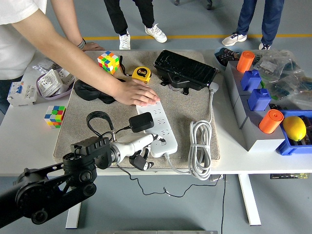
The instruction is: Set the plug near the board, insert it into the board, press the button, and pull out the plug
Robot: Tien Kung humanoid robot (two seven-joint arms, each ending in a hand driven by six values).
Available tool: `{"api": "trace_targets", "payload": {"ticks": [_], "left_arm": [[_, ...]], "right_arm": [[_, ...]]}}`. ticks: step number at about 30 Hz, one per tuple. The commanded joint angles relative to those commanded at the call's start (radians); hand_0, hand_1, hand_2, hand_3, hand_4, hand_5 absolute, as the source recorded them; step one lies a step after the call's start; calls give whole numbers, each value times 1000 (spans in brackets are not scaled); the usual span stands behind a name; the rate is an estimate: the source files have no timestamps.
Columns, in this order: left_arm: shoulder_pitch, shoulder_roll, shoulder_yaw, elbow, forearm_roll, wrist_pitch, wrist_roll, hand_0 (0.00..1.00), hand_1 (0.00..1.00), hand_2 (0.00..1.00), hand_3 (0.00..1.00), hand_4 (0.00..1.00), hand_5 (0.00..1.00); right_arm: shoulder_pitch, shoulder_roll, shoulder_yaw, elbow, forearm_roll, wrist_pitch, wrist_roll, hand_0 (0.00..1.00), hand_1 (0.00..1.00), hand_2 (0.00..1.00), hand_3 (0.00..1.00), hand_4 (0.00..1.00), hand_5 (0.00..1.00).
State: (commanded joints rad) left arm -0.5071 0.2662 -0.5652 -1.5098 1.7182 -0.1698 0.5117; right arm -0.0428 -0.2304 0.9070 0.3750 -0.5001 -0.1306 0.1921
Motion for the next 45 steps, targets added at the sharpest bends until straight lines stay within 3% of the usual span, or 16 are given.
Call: {"api": "trace_targets", "payload": {"ticks": [15,24,25,30,31,36,37,42,43,45], "left_arm": [[1,7,15,8,-3,-18,11,57,110,235,888,693,2],[4,9,-25,-17,-25,2,-33,57,110,236,884,696,2],[6,11,-33,-18,-34,8,-47,65,123,267,883,744,2],[17,12,-65,4,-66,26,-93,65,123,267,883,744,2],[22,12,-74,12,-69,40,-108,127,139,267,859,881,434],[40,14,-95,49,-137,141,-215,127,139,267,859,881,434],[44,14,-97,54,-154,159,-234,212,326,480,790,917,634],[67,8,-109,84,-275,262,-347,212,326,480,790,917,634],[72,6,-108,94,-307,287,-376,315,502,553,745,924,686],[79,3,-108,110,-369,327,-427,315,502,553,745,924,686]], "right_arm": [[0,2,12,4,-7,0,0,608,589,545,544,815,255],[1,3,13,4,-8,1,0,606,589,545,544,816,255],[1,4,14,4,-7,1,0,607,589,545,544,816,256],[0,4,14,3,-7,0,0,607,589,545,544,816,256],[0,4,13,3,-7,1,0,606,589,545,544,816,256],[0,5,12,3,-7,1,0,606,589,545,544,816,256],[0,5,12,3,-7,0,0,607,589,545,544,816,256],[2,6,12,2,-6,1,0,607,589,545,544,816,256],[2,7,12,3,-7,1,0,606,589,544,544,816,257],[3,7,13,3,-7,1,0,606,589,544,544,816,257]]}}
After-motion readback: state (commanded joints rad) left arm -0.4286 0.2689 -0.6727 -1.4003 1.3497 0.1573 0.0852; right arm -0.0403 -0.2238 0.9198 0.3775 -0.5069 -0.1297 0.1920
